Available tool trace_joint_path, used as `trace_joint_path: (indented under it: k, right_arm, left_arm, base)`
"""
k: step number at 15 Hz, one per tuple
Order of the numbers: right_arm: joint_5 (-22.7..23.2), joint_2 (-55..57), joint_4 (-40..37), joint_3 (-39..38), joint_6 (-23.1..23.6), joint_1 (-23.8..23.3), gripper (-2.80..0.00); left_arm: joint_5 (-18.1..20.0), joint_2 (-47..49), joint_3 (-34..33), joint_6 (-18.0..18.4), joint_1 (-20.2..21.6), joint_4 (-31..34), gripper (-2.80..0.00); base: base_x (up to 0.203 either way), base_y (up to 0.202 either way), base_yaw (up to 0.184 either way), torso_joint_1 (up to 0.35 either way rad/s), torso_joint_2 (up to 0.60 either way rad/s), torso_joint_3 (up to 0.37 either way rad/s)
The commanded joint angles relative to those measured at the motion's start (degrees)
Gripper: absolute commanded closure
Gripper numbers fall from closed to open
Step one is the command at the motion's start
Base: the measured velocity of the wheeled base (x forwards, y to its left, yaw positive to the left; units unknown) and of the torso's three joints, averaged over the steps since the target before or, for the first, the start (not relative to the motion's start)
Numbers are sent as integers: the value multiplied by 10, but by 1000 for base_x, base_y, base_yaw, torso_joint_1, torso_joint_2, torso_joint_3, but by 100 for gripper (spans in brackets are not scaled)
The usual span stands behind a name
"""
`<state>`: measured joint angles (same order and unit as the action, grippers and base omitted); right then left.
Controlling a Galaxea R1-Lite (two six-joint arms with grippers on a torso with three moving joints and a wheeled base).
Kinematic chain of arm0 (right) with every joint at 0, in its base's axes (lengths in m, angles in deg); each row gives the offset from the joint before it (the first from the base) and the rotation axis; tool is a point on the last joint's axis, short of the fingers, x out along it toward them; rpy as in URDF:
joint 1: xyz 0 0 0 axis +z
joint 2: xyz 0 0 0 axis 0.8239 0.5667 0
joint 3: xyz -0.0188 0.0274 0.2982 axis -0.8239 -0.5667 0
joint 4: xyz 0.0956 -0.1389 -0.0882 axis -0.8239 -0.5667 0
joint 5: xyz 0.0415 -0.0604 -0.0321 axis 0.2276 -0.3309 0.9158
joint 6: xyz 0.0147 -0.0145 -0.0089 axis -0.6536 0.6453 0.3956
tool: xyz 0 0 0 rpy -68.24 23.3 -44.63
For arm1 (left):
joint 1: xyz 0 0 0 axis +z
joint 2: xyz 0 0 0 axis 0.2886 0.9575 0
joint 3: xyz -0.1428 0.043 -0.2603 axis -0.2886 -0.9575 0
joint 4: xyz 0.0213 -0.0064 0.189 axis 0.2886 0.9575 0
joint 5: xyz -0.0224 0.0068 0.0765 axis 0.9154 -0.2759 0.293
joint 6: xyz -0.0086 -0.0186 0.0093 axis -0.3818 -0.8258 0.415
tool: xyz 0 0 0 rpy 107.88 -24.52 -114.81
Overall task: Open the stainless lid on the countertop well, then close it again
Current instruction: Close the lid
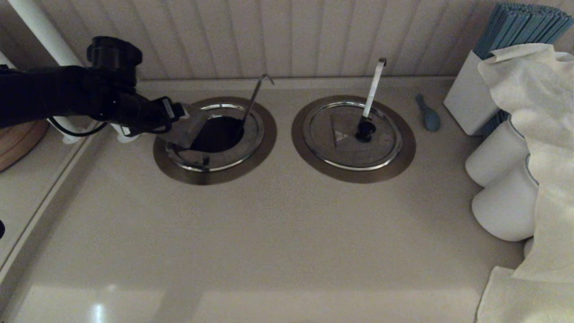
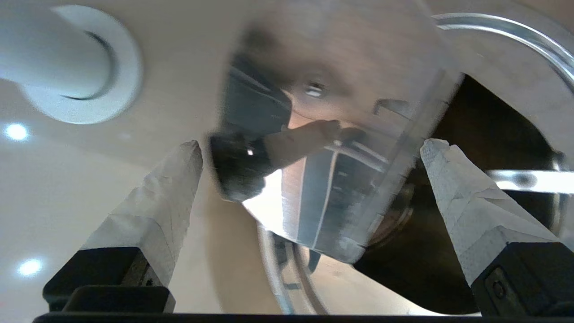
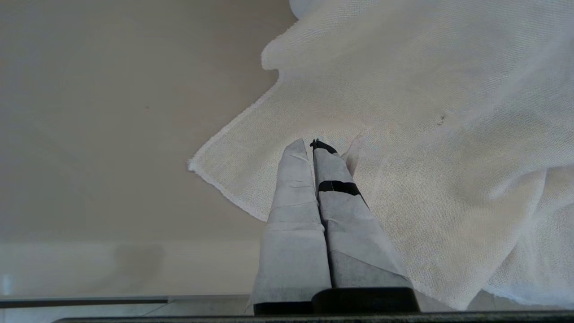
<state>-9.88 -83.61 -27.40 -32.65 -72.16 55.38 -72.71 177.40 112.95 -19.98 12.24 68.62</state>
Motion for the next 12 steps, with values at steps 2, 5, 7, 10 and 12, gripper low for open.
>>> trace_joint_path:
  k: [2,5,7,10,12]
  right_arm:
    - [0,1,0,0,0,0,0]
    - [0,0,0,0,0,0,0]
    - [0,0,0,0,0,0,0]
    - [0,0,0,0,0,0,0]
    - [0,0,0,0,0,0,0]
  left_arm:
    - [-1,-3,0,-2,-7,1,-280]
    - [-1,-5,-1,-3,-15,1,-280]
    - [-2,-8,-2,-4,-17,1,-280]
    - [-2,-20,-4,-8,-24,1,-280]
    - [-2,-23,-4,-13,-32,1,-280]
  base:
    - [0,0,0,0,0,0]
    - [0,0,0,0,0,0]
    - [0,0,0,0,0,0]
    - [0,0,0,0,0,0]
    - [0,0,0,0,0,0]
